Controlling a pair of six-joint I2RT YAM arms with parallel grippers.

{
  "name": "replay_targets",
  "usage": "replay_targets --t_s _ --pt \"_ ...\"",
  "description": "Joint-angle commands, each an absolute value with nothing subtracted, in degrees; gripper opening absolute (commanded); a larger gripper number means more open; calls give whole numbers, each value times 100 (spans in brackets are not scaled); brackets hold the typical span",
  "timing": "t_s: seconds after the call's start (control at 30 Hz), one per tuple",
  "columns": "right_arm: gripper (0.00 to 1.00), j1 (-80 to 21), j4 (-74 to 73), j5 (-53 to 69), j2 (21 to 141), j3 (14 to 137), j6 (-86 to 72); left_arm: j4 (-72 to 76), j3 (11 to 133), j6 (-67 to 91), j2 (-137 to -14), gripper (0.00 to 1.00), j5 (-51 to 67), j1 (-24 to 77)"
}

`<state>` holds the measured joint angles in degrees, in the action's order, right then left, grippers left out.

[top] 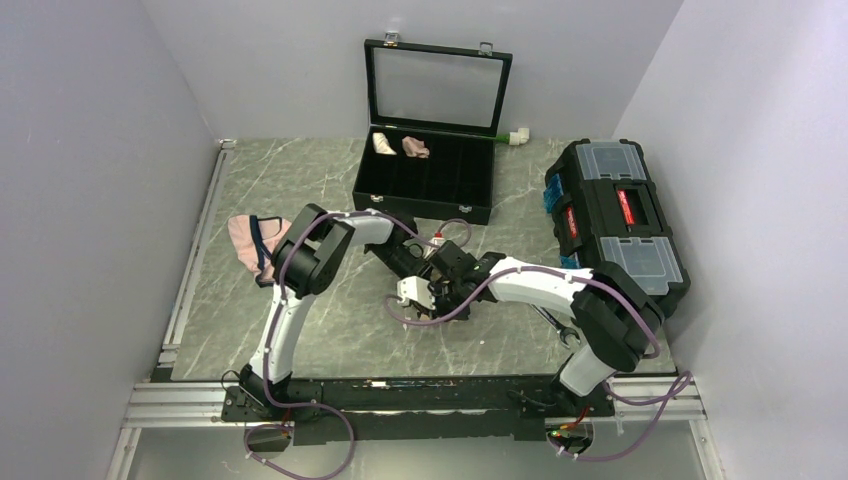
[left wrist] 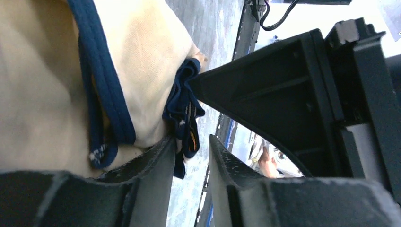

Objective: Roll the underwear
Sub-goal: Roll the underwear to the center of the board.

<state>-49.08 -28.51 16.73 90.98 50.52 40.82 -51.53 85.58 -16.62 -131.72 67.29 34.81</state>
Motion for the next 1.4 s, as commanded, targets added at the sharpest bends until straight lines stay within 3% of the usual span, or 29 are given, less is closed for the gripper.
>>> replay_targets --t_s 0.0,0.33,0.6,1.03,1.37 --pt "0 -4819 -3491 1849 9307 4947 4034 -5079 8402 -1900 -12788 40 6165 3294" --pt "0 -4601 -3602 2113 9244 5054 4003 -5049 8166 -1995 -12417 45 6093 2889" --pt "0 -4171 -4177 2910 9623 5721 4202 -4228 7174 -1767 -11247 46 5862 2340" --pt "0 -3384 -6645 4445 11972 8227 5402 -2530 5151 -1675 -8064 49 4367 1723" --pt "0 -3143 -8446 5046 13547 10066 6183 -1886 4126 -2261 -6215 59 3598 1920"
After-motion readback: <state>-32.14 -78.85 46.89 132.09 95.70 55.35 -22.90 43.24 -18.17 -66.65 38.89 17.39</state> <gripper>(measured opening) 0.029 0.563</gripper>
